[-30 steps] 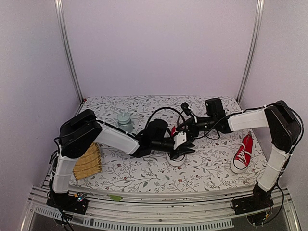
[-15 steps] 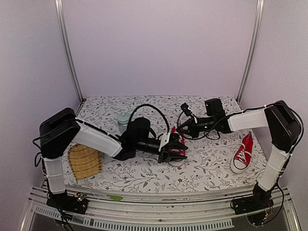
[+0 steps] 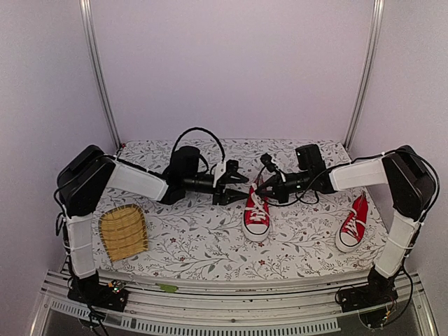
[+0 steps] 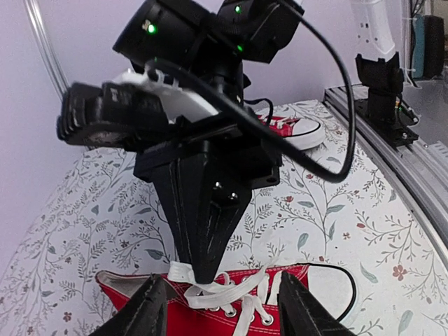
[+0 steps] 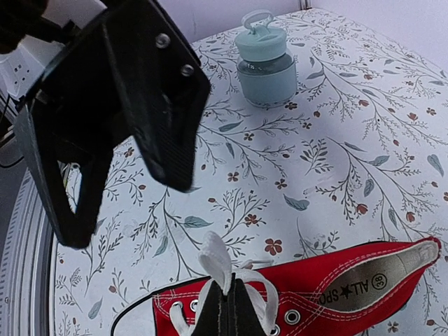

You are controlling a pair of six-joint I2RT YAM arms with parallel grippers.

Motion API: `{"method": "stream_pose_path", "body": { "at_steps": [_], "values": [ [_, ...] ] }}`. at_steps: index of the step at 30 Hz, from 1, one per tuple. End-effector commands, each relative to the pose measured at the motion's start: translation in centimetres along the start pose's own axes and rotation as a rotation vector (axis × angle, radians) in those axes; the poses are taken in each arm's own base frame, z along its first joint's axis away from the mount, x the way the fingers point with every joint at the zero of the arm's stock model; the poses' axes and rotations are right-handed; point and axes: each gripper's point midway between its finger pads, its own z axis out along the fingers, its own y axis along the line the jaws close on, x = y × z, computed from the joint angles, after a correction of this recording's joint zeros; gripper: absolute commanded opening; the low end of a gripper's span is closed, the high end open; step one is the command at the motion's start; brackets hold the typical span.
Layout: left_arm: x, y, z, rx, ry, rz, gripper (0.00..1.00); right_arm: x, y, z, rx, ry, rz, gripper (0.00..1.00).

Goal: Tie the shoes
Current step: Pass from the right arm to the left

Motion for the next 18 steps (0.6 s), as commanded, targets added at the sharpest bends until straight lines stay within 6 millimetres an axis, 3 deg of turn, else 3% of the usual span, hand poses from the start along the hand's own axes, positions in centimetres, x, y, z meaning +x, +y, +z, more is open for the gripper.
{"method": "stream_pose_path", "body": {
  "at_steps": [1, 4, 10, 13, 16, 18],
  "values": [
    [1.3, 0.3, 1.5, 0.041, 0.023, -0.052, 0.57, -0.2, 1.0, 1.1, -0.07, 0.009, -0.059, 0.01],
    [1.9, 0.2, 1.9, 0.063, 0.028, -0.055, 0.57, -0.3, 1.2, 1.4, -0.092, 0.011, -0.068, 0.01],
    [2.8, 0.7, 2.2, 0.043, 0.042, -0.046, 0.44, -0.2, 1.5, 1.7, -0.113, 0.029, -0.093, 0.01],
    [2.8, 0.8, 2.3, 0.042, 0.039, -0.039, 0.27, -0.2, 1.4, 1.9, -0.116, 0.037, -0.095, 0.01],
    [3.0, 0.8, 2.2, 0.04, 0.042, -0.039, 0.0, -0.3, 1.2, 1.9, -0.108, 0.042, -0.095, 0.01],
    [3.0, 0.7, 2.0, 0.04, 0.044, -0.039, 0.0, -0.5, 0.8, 1.9, -0.08, 0.049, -0.091, 0.05]
  ]
}}
